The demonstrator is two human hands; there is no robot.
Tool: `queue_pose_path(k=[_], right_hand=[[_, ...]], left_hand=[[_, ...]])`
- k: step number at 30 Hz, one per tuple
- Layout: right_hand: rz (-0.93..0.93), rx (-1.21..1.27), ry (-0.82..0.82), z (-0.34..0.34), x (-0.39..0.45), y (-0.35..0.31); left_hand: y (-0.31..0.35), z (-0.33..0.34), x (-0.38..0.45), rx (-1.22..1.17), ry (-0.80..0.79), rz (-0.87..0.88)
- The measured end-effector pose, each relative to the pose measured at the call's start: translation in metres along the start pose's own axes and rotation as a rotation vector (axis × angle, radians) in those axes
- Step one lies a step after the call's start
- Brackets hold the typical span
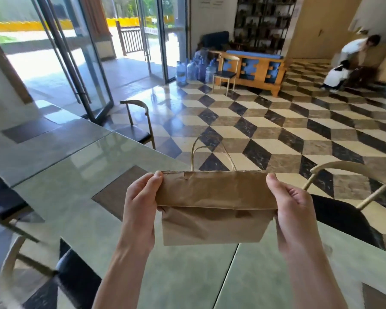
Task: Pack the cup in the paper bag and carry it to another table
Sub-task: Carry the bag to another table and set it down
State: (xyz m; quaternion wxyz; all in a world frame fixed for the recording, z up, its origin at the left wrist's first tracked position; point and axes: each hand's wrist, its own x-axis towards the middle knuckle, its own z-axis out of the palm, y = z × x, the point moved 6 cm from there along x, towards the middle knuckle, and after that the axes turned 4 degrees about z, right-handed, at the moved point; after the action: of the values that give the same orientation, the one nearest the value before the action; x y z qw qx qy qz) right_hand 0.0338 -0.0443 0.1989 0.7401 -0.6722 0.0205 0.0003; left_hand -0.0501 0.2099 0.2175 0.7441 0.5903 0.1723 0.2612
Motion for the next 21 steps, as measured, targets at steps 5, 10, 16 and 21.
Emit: queue_pose_path(k=[5,10,16,21], right_hand=[[-0.010,0.037,-0.223,0.035,-0.018,0.007],[0.009,0.034,-0.402,0.069,-0.050,0.003],[0.016,0.013,-0.590,0.117,-0.093,-0.002],[0.036,0.050,-0.782,0.166,-0.149,0.003]], left_hand=[[0.013,-0.046,-0.049,0.061,0.184,0.054],[0.031,-0.088,-0.098,0.099,0.374,0.093],[0.053,-0.139,-0.152,0.170,0.593,0.118],[0.069,-0.199,-0.202,0.182,0.741,0.159]])
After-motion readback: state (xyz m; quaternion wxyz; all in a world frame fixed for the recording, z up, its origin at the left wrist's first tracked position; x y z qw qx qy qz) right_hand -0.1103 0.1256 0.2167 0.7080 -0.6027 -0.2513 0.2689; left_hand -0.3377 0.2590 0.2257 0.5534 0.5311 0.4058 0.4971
